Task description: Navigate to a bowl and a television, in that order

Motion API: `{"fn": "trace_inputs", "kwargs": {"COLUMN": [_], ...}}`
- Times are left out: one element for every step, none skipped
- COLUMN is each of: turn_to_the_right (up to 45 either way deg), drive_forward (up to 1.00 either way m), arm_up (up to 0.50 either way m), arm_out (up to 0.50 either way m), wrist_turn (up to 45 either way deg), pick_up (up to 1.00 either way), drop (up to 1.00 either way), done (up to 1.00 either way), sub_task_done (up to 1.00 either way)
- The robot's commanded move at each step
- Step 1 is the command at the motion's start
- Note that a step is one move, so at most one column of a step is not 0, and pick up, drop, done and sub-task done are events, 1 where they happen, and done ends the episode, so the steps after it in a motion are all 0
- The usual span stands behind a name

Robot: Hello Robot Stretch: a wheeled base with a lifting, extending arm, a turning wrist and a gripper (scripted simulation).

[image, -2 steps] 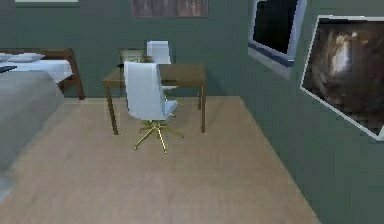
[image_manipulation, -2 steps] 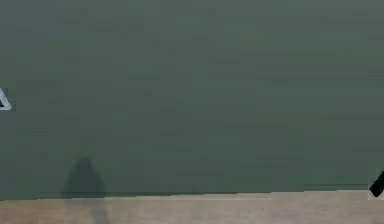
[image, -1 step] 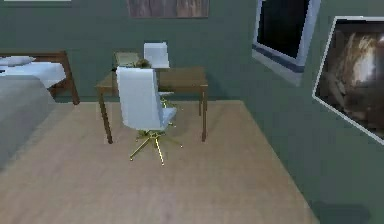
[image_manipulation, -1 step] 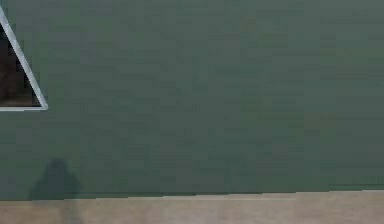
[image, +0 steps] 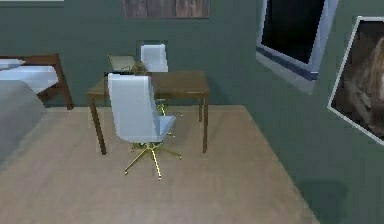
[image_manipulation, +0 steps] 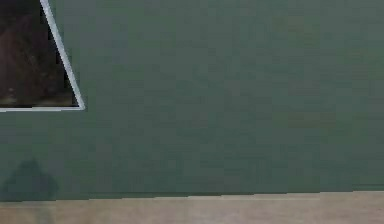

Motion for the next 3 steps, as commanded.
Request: {"fn": "trace_inputs", "kwargs": {"turn_to_the_right": [21.0, 0.0, 0.0], "drive_forward": [0.00, 0.95, 0.00], "arm_up": [0.00, 0.00, 0.00], "arm_out": [0.00, 0.00, 0.00], "wrist_turn": [0.0, 0.0, 0.0], "pick_up": [0.00, 0.00, 0.00], "drop": [0.00, 0.00, 0.00], "done": [0.00, 0.00, 1.00], "sub_task_done": [0.00, 0.00, 0.00]}}
